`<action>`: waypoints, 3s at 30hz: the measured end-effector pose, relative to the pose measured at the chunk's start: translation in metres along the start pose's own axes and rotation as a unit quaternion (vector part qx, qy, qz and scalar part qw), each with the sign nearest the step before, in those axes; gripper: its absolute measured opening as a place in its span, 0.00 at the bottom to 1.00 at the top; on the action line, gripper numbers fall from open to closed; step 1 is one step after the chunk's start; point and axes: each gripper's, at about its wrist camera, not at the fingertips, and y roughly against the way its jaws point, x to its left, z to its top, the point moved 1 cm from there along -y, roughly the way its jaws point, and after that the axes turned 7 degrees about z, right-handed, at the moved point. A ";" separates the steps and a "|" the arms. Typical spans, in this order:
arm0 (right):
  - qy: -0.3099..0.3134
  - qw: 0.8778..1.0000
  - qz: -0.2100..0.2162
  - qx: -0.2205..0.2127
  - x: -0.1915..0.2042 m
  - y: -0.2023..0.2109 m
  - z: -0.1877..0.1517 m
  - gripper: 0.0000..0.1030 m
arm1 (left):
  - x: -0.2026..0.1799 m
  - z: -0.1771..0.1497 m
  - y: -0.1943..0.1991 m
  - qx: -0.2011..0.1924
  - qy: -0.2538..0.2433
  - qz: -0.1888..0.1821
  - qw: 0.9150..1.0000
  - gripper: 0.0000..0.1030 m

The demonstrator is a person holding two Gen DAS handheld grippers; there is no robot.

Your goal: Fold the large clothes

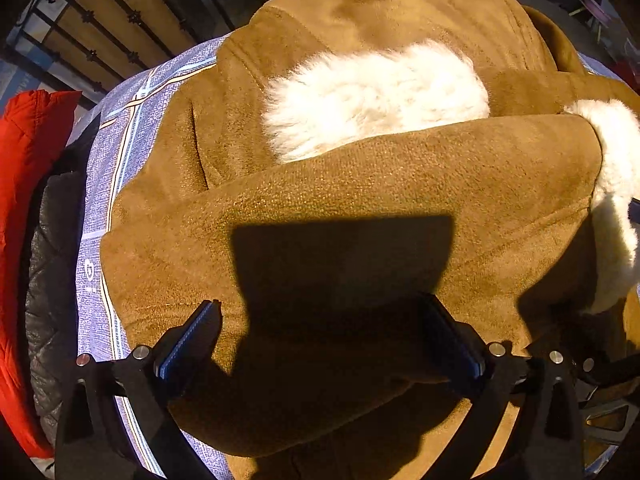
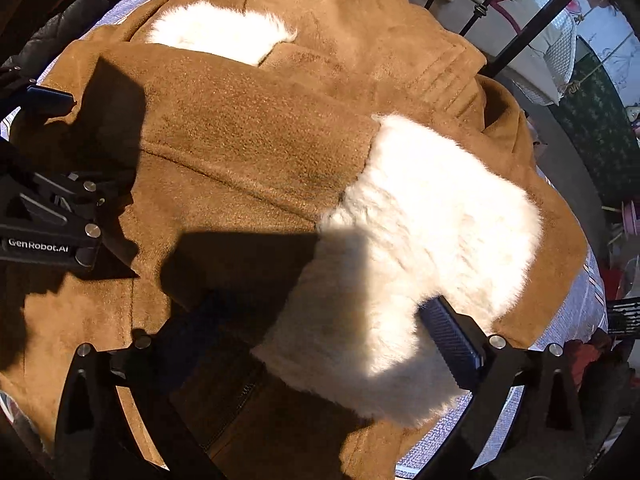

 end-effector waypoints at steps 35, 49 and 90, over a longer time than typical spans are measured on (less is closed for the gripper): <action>-0.273 0.938 0.210 0.037 -0.097 0.055 -0.198 0.95 | 0.084 -0.201 0.023 0.054 0.105 -0.111 0.987 0.94; -0.224 0.938 0.245 0.102 -0.061 0.011 -0.190 0.65 | 0.042 -0.185 0.011 0.079 0.086 -0.196 0.973 0.50; -0.269 0.900 0.341 -0.020 -0.073 0.133 -0.191 0.17 | 0.064 -0.151 0.101 -0.014 0.048 -0.240 0.970 0.18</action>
